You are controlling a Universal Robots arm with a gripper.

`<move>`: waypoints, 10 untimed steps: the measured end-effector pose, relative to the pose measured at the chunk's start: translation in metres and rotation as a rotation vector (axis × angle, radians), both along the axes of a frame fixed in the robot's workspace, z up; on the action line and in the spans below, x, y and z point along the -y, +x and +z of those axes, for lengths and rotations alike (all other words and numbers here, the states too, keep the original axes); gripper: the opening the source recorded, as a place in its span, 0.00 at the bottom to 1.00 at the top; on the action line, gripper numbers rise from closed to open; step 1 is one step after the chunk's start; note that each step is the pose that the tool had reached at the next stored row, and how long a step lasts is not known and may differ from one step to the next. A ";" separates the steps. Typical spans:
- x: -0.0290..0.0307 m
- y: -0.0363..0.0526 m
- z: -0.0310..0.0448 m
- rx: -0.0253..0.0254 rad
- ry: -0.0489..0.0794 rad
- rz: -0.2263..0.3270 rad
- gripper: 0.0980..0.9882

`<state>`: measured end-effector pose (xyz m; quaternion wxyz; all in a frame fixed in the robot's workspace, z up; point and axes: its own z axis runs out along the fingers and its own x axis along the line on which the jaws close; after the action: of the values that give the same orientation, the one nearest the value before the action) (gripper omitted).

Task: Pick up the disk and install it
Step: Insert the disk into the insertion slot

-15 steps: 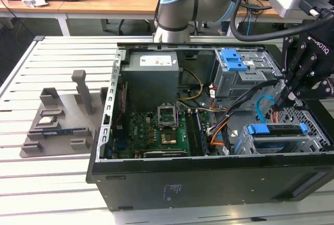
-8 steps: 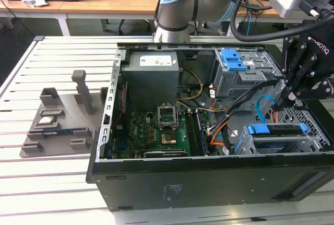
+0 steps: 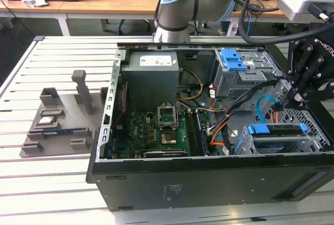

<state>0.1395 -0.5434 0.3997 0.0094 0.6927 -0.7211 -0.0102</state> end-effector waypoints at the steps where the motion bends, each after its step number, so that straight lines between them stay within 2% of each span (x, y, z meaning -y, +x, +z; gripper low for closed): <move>1: -0.0004 0.0013 -0.0004 0.0000 0.000 0.000 0.01; 6: -0.0056 0.0137 -0.0045 -0.0003 -0.005 0.000 0.01; 10: -0.0090 0.0201 -0.0067 -0.0004 -0.007 0.000 0.01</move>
<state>0.1596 -0.5345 0.3930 0.0119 0.6926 -0.7212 -0.0079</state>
